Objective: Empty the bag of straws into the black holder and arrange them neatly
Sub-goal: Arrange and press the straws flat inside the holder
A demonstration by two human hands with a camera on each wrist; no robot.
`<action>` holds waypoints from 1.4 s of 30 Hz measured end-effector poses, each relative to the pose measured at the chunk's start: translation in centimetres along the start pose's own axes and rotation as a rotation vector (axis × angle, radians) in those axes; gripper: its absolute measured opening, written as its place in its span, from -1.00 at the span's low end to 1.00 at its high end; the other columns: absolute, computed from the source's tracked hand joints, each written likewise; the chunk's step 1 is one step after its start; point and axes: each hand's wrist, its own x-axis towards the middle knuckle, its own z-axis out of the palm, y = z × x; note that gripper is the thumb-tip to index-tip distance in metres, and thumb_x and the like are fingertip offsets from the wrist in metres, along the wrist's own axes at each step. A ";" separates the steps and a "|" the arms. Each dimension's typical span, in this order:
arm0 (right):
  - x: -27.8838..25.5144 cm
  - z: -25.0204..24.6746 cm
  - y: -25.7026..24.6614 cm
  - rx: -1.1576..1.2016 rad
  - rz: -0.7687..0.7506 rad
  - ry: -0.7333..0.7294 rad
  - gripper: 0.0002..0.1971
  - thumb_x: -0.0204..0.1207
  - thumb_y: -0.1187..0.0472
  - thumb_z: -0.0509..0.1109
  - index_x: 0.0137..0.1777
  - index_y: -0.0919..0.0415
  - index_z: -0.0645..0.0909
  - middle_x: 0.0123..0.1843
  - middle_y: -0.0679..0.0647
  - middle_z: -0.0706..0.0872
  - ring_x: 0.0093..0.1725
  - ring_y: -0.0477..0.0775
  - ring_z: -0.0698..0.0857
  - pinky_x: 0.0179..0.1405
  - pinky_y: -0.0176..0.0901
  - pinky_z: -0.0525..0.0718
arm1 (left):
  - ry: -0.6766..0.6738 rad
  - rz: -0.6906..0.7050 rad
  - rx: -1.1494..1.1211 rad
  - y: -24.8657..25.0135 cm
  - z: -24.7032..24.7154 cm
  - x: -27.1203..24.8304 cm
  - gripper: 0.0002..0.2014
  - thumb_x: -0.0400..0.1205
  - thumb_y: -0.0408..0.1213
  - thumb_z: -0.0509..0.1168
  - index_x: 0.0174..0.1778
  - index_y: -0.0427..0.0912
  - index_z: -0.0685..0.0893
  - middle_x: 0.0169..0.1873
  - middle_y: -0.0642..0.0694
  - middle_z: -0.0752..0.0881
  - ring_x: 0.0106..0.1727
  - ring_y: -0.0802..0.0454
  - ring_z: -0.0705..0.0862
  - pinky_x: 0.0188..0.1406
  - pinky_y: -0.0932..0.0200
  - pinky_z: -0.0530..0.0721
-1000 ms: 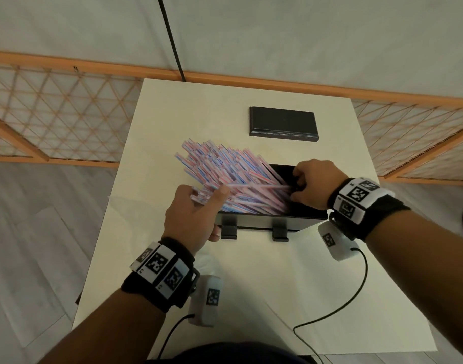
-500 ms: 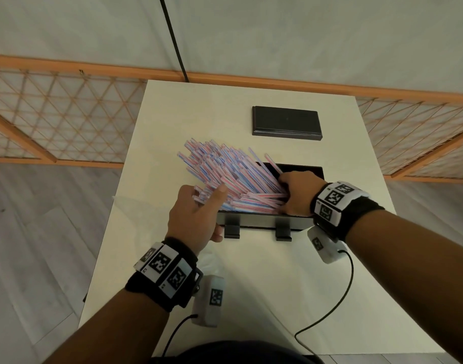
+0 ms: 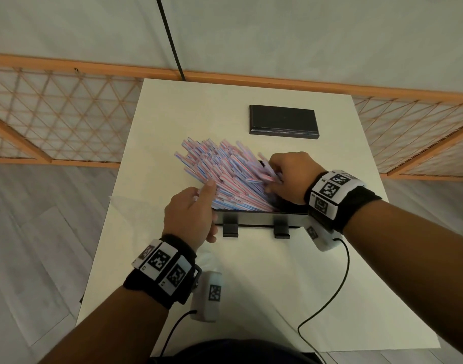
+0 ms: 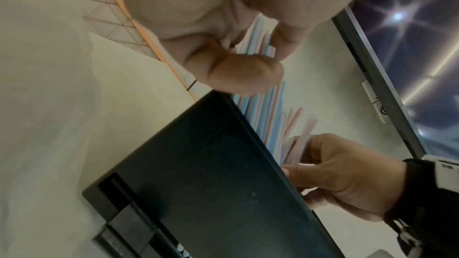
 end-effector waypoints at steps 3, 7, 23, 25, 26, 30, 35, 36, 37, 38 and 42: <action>-1.4 -1.0 1.2 0.117 0.044 0.085 -0.58 0.33 -0.04 0.61 0.12 0.10 0.64 0.01 0.04 0.74 -0.03 0.15 0.70 0.01 -0.10 0.61 | 0.004 0.004 0.011 0.1 -0.1 0.0 -0.50 0.73 0.14 0.28 -0.13 -0.30 0.71 -0.50 -0.20 0.68 -0.63 -0.10 0.58 -0.53 0.04 0.68; -3.8 -1.8 2.6 0.119 0.101 0.012 -0.63 0.34 -0.17 0.57 -0.03 0.07 0.68 -0.11 -0.07 0.76 -0.09 0.05 0.71 -0.06 -0.16 0.61 | 0.004 0.005 0.002 0.1 -0.1 0.0 -0.52 0.74 0.12 0.26 -0.11 -0.30 0.69 -0.49 -0.21 0.68 -0.61 -0.11 0.58 -0.53 0.03 0.68; -2.1 2.4 0.5 0.181 0.121 -0.115 -0.72 0.40 -0.14 0.54 -0.04 -0.04 0.60 -0.17 -0.10 0.64 -0.13 0.03 0.66 -0.12 -0.19 0.54 | -0.030 0.000 -0.016 0.0 0.0 -0.7 -0.47 0.74 0.20 0.22 0.04 -0.30 0.68 -0.43 -0.21 0.68 -0.59 -0.07 0.61 -0.51 0.03 0.70; -1.7 2.2 0.2 0.135 0.118 -0.092 -0.76 0.38 -0.06 0.58 -0.09 0.02 0.67 -0.20 -0.04 0.68 -0.13 0.08 0.70 -0.12 -0.18 0.59 | -0.024 0.003 -0.019 0.1 0.0 -0.9 -0.48 0.74 0.20 0.21 0.01 -0.28 0.67 -0.42 -0.20 0.68 -0.58 -0.07 0.62 -0.50 0.02 0.72; -1.5 2.0 -0.1 0.100 0.114 -0.082 -0.80 0.40 -0.02 0.57 -0.15 0.05 0.67 -0.23 -0.01 0.68 -0.12 0.12 0.70 -0.13 -0.18 0.59 | -0.022 0.007 -0.013 0.1 0.0 -1.0 -0.48 0.73 0.20 0.22 0.00 -0.29 0.66 -0.42 -0.21 0.69 -0.58 -0.07 0.62 -0.50 0.01 0.72; -1.1 0.8 -1.3 -0.004 0.066 -0.017 -0.72 0.51 0.01 0.46 -0.35 0.11 0.54 -0.40 0.00 0.51 -0.22 0.16 0.59 -0.30 -0.23 0.39 | -0.036 0.034 0.029 0.2 0.0 -1.2 -0.47 0.71 0.20 0.26 -0.20 -0.27 0.59 -0.41 -0.22 0.69 -0.58 -0.07 0.65 -0.50 -0.06 0.79; -0.9 -0.8 -1.8 -0.004 0.029 0.015 -0.79 0.51 0.07 0.43 -0.02 0.20 0.76 -0.15 0.12 0.75 -0.11 0.21 0.68 -0.20 -0.16 0.54 | -0.035 0.070 0.077 0.5 0.0 -1.2 -0.46 0.71 0.20 0.27 -0.33 -0.23 0.57 -0.49 -0.16 0.69 -0.60 -0.10 0.67 -0.45 -0.25 0.83; -1.0 -0.7 -1.6 0.045 0.011 0.023 -0.77 0.49 0.09 0.44 0.07 0.17 0.74 -0.06 0.10 0.78 -0.05 0.20 0.72 -0.09 -0.13 0.61 | -0.039 0.073 0.085 0.5 0.0 -1.2 -0.46 0.71 0.21 0.27 -0.35 -0.22 0.57 -0.51 -0.15 0.70 -0.60 -0.11 0.67 -0.44 -0.28 0.83; -1.2 -0.6 -1.3 0.102 0.005 0.049 -0.73 0.48 0.11 0.45 0.15 0.13 0.72 0.00 0.07 0.79 0.00 0.18 0.73 0.02 -0.12 0.64 | -0.043 0.073 0.090 0.5 0.0 -1.2 -0.45 0.71 0.22 0.26 -0.38 -0.20 0.56 -0.52 -0.15 0.70 -0.60 -0.11 0.67 -0.42 -0.31 0.83; -1.6 -0.6 -1.0 0.158 0.016 0.084 -0.71 0.47 0.13 0.45 0.19 0.11 0.70 0.03 0.04 0.79 0.01 0.15 0.74 0.06 -0.15 0.62 | -0.049 0.069 0.091 0.5 0.0 -1.1 -0.44 0.70 0.22 0.26 -0.40 -0.19 0.56 -0.53 -0.16 0.71 -0.61 -0.12 0.66 -0.41 -0.32 0.83; -3.7 0.5 0.7 0.211 0.055 0.092 -0.82 0.47 0.00 0.48 -0.06 0.09 0.69 -0.19 -0.08 0.72 -0.15 0.04 0.69 -0.15 -0.24 0.49 | -0.096 0.007 0.065 0.5 0.1 -1.0 -0.35 0.71 0.24 0.24 -0.42 -0.30 0.64 -0.55 -0.25 0.73 -0.62 -0.14 0.61 -0.50 -0.13 0.76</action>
